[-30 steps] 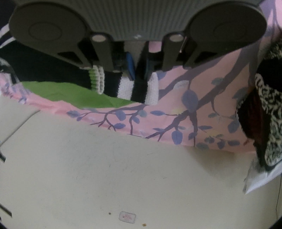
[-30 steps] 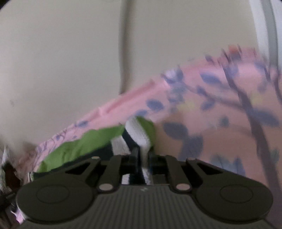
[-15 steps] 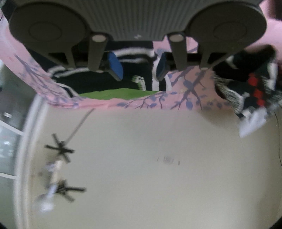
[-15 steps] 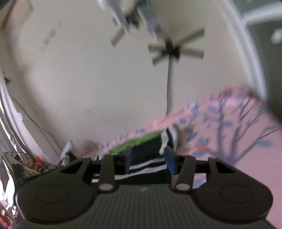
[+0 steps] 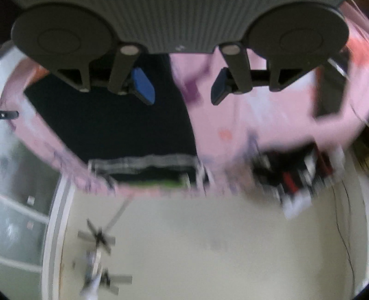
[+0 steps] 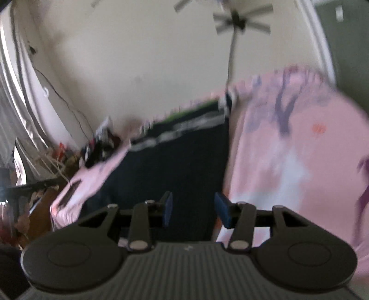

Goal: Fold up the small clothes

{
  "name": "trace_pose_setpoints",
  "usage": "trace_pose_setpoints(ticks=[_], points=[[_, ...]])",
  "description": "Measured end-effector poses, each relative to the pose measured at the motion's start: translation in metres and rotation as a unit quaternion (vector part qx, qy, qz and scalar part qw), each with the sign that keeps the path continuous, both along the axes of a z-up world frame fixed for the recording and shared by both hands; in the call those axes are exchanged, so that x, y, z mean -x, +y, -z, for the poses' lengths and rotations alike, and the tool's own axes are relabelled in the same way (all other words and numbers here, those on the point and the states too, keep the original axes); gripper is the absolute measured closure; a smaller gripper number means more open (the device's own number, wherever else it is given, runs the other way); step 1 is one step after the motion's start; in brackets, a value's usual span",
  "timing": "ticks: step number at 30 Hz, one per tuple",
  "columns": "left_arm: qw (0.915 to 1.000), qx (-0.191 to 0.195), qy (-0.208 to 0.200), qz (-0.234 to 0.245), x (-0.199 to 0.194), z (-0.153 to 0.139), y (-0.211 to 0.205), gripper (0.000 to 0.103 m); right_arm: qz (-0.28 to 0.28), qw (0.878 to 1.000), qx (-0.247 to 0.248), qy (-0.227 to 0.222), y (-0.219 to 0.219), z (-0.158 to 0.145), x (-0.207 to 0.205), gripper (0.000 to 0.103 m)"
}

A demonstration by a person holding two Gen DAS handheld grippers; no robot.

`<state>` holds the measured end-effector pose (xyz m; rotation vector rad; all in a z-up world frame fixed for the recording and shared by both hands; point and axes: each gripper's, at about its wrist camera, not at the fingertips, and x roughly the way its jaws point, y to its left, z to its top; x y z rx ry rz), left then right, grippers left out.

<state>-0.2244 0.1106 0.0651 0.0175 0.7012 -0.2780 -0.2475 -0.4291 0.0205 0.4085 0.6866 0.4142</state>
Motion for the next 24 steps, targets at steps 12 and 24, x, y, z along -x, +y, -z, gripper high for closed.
trace_pose_setpoints(ticks=[12,24], points=[[0.9921,0.074,0.096,0.034,-0.014,0.050,-0.012,0.094,-0.051,0.997,-0.021,0.045,0.021,0.024,-0.005,0.094],[0.9852,0.170,0.021,-0.003,-0.126,-0.027,0.010,0.094,0.002,0.996,-0.059,-0.072,-0.003,-0.060,-0.130,0.097]])
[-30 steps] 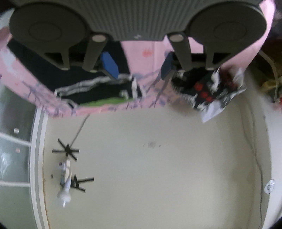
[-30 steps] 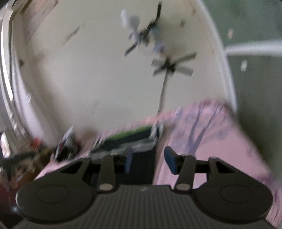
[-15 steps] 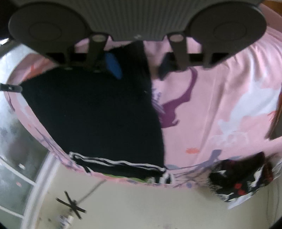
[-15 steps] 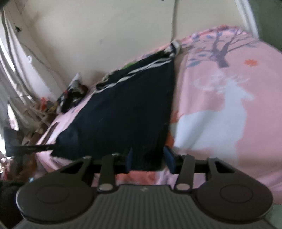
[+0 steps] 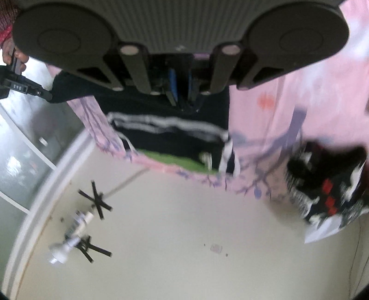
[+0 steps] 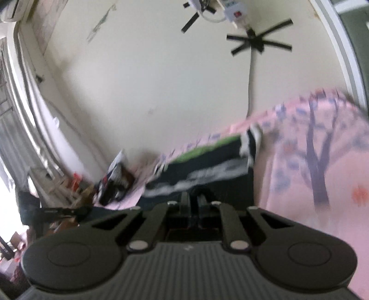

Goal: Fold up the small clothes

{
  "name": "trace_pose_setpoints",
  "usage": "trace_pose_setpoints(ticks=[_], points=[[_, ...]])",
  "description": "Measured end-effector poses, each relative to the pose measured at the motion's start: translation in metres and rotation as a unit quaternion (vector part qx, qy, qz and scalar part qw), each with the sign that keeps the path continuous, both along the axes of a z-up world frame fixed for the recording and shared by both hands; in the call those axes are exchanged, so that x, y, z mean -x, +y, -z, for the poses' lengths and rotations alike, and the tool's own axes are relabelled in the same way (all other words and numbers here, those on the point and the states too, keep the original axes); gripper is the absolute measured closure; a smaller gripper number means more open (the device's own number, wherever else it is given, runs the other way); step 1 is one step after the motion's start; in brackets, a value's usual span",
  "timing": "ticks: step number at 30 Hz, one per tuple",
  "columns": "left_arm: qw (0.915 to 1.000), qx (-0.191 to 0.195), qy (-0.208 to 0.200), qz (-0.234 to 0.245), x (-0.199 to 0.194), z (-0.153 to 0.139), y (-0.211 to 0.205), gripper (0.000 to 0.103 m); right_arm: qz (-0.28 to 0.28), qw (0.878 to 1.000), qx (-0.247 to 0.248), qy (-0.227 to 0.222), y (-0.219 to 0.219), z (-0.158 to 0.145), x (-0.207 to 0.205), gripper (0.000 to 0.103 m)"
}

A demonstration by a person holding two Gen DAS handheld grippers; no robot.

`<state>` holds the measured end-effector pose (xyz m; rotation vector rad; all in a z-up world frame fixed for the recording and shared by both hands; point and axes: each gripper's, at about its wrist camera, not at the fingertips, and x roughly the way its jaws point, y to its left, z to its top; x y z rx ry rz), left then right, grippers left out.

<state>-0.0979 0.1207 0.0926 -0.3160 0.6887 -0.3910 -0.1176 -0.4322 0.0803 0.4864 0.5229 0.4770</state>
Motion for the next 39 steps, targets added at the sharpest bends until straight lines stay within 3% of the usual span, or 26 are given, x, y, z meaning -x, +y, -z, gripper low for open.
trace_pose_setpoints(ticks=[2,3,4,5,6,7,10,14,15,16,17,18,19,22,24,27,29,30,31,33,36,39], points=[[0.9999,-0.010,0.000,-0.012,-0.038,0.003,-0.008,0.093,0.024,1.000,0.006,0.012,0.003,0.004,-0.046,0.097],[0.9996,-0.021,0.002,-0.017,-0.053,0.009,-0.013,0.088,0.042,0.999,0.011,0.017,0.002,0.007,-0.065,0.096],[0.9988,-0.040,0.004,-0.028,-0.072,0.016,-0.019,0.077,0.065,0.998,0.018,0.018,0.003,0.014,-0.083,0.085],[0.9970,-0.063,0.008,-0.045,-0.084,0.022,-0.023,0.070,0.088,0.995,0.033,0.026,0.004,0.020,-0.098,0.062],[0.9940,-0.085,0.016,-0.067,-0.092,0.029,-0.024,0.060,0.102,0.993,0.043,0.036,0.005,0.025,-0.105,0.053],[0.9923,-0.092,0.026,-0.079,-0.095,0.035,-0.022,0.058,0.099,0.993,0.039,0.042,0.005,0.030,-0.108,0.049],[0.9946,-0.072,0.044,-0.060,-0.093,0.052,-0.010,0.045,0.065,0.996,0.034,0.045,0.006,0.043,-0.095,0.049],[0.9940,-0.083,0.052,-0.049,-0.100,0.064,-0.013,0.043,0.055,0.993,0.094,0.047,0.022,0.050,-0.098,0.046],[0.9941,-0.080,0.057,-0.045,-0.102,0.067,-0.015,0.045,0.053,0.992,0.105,0.052,0.027,0.053,-0.103,0.045],[0.9943,-0.079,0.061,-0.037,-0.104,0.070,-0.019,0.053,0.052,0.990,0.111,0.062,0.031,0.058,-0.109,0.046],[0.9938,-0.087,0.063,-0.027,-0.103,0.073,-0.026,0.067,0.045,0.990,0.114,0.074,0.034,0.063,-0.115,0.057],[0.9922,-0.106,0.063,-0.020,-0.102,0.076,-0.034,0.101,0.041,0.988,0.122,0.084,0.038,0.069,-0.121,0.074],[0.9902,-0.124,0.061,-0.021,-0.098,0.077,-0.039,0.101,0.049,0.986,0.138,0.081,0.041,0.070,-0.122,0.098],[0.9825,-0.173,0.035,-0.058,-0.079,0.074,-0.036,0.101,0.076,0.985,0.148,0.041,0.040,0.060,-0.113,0.099],[0.9788,-0.172,0.054,-0.096,-0.076,0.079,-0.020,0.101,0.080,0.982,0.166,0.049,0.041,0.064,-0.117,0.099],[0.9826,-0.130,0.094,-0.093,-0.083,0.085,-0.002,0.101,0.063,0.975,0.198,0.076,0.040,0.072,-0.129,0.095],[0.9865,-0.111,0.085,-0.085,-0.088,0.074,0.004,0.099,0.078,0.976,0.197,0.051,0.030,0.051,-0.130,0.073],[0.9878,-0.114,0.067,-0.082,-0.093,0.063,0.003,0.097,0.085,0.979,0.180,0.029,0.022,0.036,-0.133,0.069],[0.9876,-0.125,0.053,-0.079,-0.100,0.054,-0.001,0.089,0.082,0.983,0.161,0.020,0.016,0.024,-0.139,0.058],[0.9869,-0.147,0.021,-0.063,-0.125,0.035,-0.017,0.076,0.063,0.989,0.135,0.022,0.012,0.005,-0.164,0.054],[0.9874,-0.157,-0.001,-0.021,-0.178,0.019,-0.050,0.053,0.016,0.991,0.120,0.055,0.026,-0.001,-0.221,0.052],[0.9862,-0.165,0.011,0.002,-0.251,0.025,-0.089,0.048,-0.017,0.986,0.130,0.102,0.053,0.015,-0.287,0.046]])
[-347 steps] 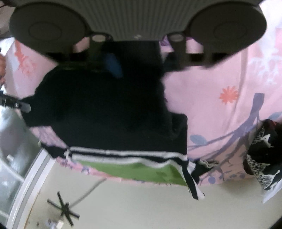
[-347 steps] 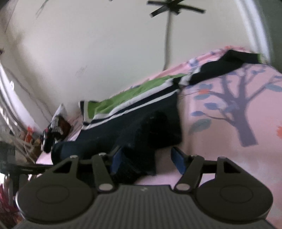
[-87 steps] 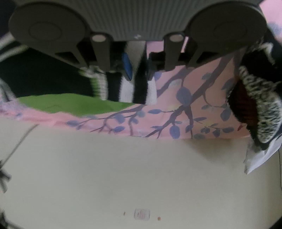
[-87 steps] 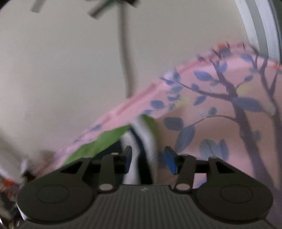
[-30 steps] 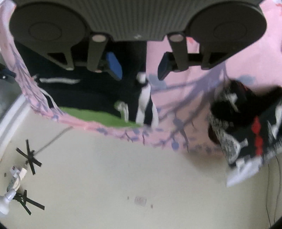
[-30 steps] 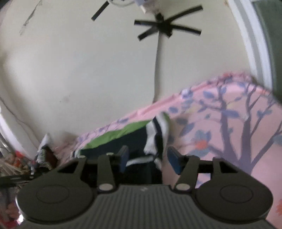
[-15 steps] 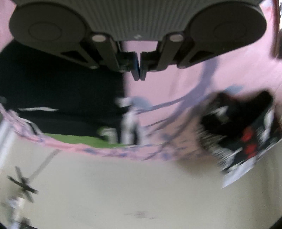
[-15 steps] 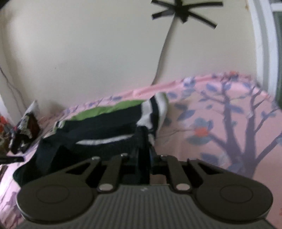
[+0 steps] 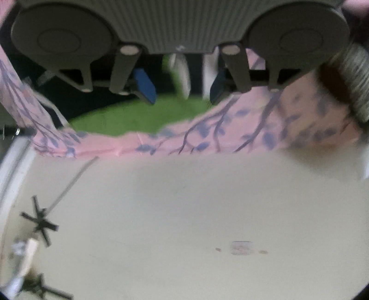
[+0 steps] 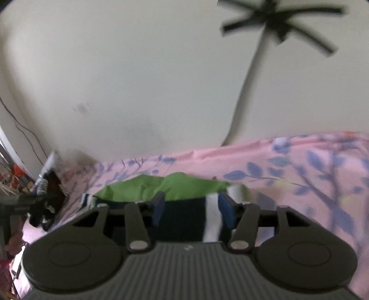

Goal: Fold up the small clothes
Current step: 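Grasp the green panel with both grippers and lift it toward each other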

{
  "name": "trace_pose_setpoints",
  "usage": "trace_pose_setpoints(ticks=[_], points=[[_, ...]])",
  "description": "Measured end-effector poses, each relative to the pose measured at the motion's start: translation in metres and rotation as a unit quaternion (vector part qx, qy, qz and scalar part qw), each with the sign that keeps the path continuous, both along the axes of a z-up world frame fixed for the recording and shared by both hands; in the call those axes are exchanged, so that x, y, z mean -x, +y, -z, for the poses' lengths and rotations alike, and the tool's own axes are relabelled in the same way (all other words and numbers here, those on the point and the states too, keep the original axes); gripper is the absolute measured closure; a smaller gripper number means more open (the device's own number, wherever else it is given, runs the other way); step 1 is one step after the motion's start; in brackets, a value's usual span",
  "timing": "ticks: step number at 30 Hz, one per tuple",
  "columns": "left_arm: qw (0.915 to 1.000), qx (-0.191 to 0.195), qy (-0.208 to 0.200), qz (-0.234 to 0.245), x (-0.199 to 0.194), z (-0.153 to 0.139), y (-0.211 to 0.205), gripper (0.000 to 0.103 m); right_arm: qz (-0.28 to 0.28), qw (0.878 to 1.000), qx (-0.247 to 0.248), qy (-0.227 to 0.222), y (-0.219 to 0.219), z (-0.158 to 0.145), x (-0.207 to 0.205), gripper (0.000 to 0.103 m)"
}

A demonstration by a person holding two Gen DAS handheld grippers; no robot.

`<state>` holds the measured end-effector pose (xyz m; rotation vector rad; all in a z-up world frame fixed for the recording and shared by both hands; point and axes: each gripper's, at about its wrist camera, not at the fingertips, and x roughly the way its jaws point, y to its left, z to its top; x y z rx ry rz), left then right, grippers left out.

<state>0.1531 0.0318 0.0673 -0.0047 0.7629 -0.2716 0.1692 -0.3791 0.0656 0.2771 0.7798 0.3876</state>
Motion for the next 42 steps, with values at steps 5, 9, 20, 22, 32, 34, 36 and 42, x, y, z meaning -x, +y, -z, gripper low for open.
trace_pose_setpoints(ticks=[5,9,20,22,32,34,36,42], points=[[0.9977,-0.040,0.054,0.008,-0.095,0.044,-0.046,0.035,-0.030,0.997,0.050,0.052,0.051,0.040,-0.079,0.038],[0.9948,-0.028,0.097,0.013,-0.129,0.078,-0.056,0.031,-0.051,0.994,0.061,0.075,0.068,0.065,-0.114,0.036],[0.9971,0.038,0.011,0.065,-0.052,0.019,-0.050,0.091,-0.094,0.995,0.004,-0.020,0.057,-0.008,-0.030,0.091],[0.9955,0.050,-0.026,0.076,-0.007,-0.008,-0.040,0.091,-0.106,0.993,-0.005,-0.046,0.052,-0.030,0.010,0.091],[0.9864,0.046,-0.066,0.143,0.203,0.001,-0.026,0.090,-0.119,0.989,0.021,-0.084,0.048,-0.003,0.228,0.092],[0.9876,0.031,-0.043,0.148,0.221,0.025,-0.032,0.086,-0.099,0.991,0.041,-0.075,0.054,0.025,0.250,0.091],[0.9907,0.016,-0.011,0.135,0.222,0.045,-0.032,0.085,-0.085,0.994,0.048,-0.052,0.059,0.050,0.257,0.086],[0.9936,0.076,-0.007,0.083,0.220,0.024,0.012,0.075,-0.078,0.994,-0.014,-0.081,0.036,0.027,0.270,0.056]])
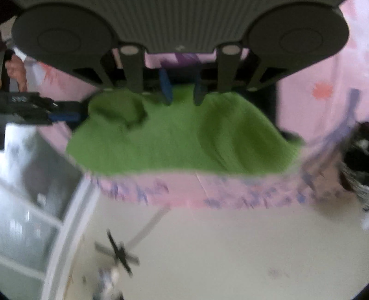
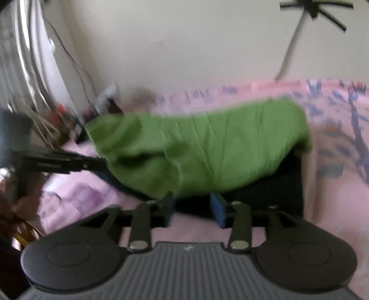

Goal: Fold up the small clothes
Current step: 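Grasp the green panel with both grippers and lift it toward each other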

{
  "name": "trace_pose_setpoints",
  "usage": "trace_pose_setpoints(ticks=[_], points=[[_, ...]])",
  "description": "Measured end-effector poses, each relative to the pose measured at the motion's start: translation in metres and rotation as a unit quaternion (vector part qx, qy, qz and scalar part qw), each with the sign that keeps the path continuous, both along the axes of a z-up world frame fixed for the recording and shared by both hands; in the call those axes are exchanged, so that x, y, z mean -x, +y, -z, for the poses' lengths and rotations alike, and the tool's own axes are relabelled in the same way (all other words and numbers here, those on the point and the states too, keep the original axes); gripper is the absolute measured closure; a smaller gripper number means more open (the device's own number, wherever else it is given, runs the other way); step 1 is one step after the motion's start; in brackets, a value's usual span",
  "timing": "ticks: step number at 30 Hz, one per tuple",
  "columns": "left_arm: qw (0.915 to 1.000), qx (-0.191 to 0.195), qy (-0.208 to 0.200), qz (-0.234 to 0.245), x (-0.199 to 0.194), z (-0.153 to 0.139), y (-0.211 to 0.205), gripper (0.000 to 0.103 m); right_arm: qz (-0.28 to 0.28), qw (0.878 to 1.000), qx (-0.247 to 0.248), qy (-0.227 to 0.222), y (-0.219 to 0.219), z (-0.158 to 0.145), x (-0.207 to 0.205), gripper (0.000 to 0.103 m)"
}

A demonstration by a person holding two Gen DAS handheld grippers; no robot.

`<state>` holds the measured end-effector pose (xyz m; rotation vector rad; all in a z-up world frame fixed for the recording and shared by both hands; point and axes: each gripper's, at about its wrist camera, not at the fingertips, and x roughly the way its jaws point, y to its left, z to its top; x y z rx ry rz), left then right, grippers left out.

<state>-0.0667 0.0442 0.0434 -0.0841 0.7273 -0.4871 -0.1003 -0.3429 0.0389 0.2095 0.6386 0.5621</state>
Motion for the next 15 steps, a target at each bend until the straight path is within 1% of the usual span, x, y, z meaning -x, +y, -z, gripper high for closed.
trace_pose_setpoints(ticks=[1,2,4,5,6,8,9,10,12,13,14,15], points=[[0.9997,0.016,-0.014,-0.014,0.002,-0.010,0.010,0.073,0.006,1.000,-0.007,-0.012,-0.005,-0.009,-0.001,0.056],[0.9987,0.033,-0.025,-0.030,0.001,-0.020,0.021,0.073,0.015,1.000,-0.013,-0.022,-0.008,-0.014,0.000,0.056],[0.9971,0.051,-0.031,-0.048,-0.007,-0.030,0.031,0.074,0.041,0.998,-0.018,-0.038,-0.011,-0.023,-0.013,0.053],[0.9969,0.049,-0.032,-0.052,-0.014,-0.032,0.031,0.075,0.053,0.998,-0.012,-0.041,-0.008,-0.024,-0.020,0.053],[0.9972,0.039,-0.035,-0.054,-0.023,-0.032,0.028,0.075,0.066,0.997,0.003,-0.044,-0.003,-0.023,-0.031,0.053],[0.9982,0.019,-0.032,-0.046,-0.045,-0.024,0.016,0.075,0.071,0.996,0.016,-0.045,0.005,-0.019,-0.055,0.052],[0.9988,0.007,-0.023,-0.042,-0.059,-0.017,0.010,0.075,0.070,0.997,0.016,-0.030,0.008,-0.012,-0.073,0.052],[0.9989,-0.007,-0.011,-0.044,-0.073,-0.010,0.003,0.075,0.080,0.996,0.026,-0.014,0.011,-0.005,-0.090,0.053],[0.9978,-0.040,0.012,-0.051,-0.103,0.014,-0.009,0.078,0.117,0.991,0.070,0.015,0.013,0.018,-0.124,0.071],[0.9966,-0.058,0.016,-0.057,-0.117,0.026,-0.015,0.079,0.126,0.989,0.074,0.019,0.011,0.029,-0.138,0.086],[0.9957,-0.069,-0.004,-0.062,-0.122,0.031,-0.019,0.078,0.136,0.989,0.054,0.013,0.007,0.034,-0.143,0.088],[0.9941,-0.082,-0.029,-0.066,-0.121,0.035,-0.023,0.078,0.146,0.988,0.030,0.026,0.001,0.035,-0.147,0.088]])
